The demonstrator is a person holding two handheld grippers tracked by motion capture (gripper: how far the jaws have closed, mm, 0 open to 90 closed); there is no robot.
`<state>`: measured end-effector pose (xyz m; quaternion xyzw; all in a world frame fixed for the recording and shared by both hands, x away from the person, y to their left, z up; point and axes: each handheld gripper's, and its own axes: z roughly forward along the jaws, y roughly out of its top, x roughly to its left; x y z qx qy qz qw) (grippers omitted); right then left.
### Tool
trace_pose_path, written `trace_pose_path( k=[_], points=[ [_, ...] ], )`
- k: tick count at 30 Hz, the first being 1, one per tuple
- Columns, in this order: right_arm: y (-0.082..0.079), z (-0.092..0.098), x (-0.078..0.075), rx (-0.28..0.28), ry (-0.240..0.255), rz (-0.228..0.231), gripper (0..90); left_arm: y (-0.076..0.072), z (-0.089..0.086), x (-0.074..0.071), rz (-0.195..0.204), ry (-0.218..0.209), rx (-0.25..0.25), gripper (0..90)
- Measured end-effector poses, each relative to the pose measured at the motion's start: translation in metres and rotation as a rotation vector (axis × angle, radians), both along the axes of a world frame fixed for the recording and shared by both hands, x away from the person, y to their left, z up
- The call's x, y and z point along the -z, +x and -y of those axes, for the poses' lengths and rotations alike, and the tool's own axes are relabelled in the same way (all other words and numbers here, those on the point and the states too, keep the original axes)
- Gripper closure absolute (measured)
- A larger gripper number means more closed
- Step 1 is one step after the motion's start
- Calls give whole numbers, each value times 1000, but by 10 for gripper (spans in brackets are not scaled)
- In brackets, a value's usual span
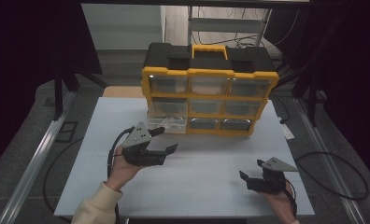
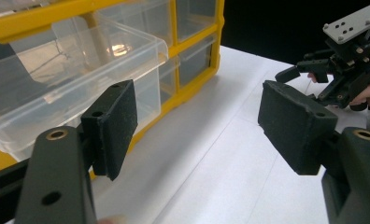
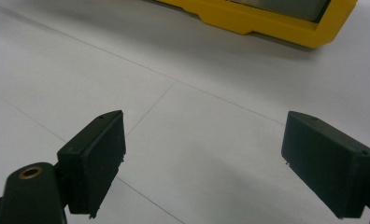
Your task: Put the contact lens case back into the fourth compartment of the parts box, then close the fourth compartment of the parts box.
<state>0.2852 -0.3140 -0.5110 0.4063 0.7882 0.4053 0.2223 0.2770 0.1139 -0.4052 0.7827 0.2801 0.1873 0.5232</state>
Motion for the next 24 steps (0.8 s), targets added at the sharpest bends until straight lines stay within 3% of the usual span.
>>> trace_pose_path(
  k=[11, 14, 16, 18, 21, 24],
  points=[
    [0, -1, 0, 0, -1, 2, 145, -2, 1, 8, -6, 4, 18, 329],
    [0, -1, 0, 0, 0, 3, 145, -3, 2, 10, 1, 14, 11, 411],
    [0, -1, 0, 0, -1, 2, 145, -2, 1, 11, 5, 20, 1, 532],
    [0, 0, 0, 0, -1, 1, 145, -1, 1, 12, 4, 19, -3, 574],
    [1, 0, 0, -1, -2, 3, 145, 1, 0, 13, -1, 17, -13, 742],
    [1, -1, 0, -1, -3, 3, 145, 2, 1, 14, -4, 16, -21, 845]
  ],
)
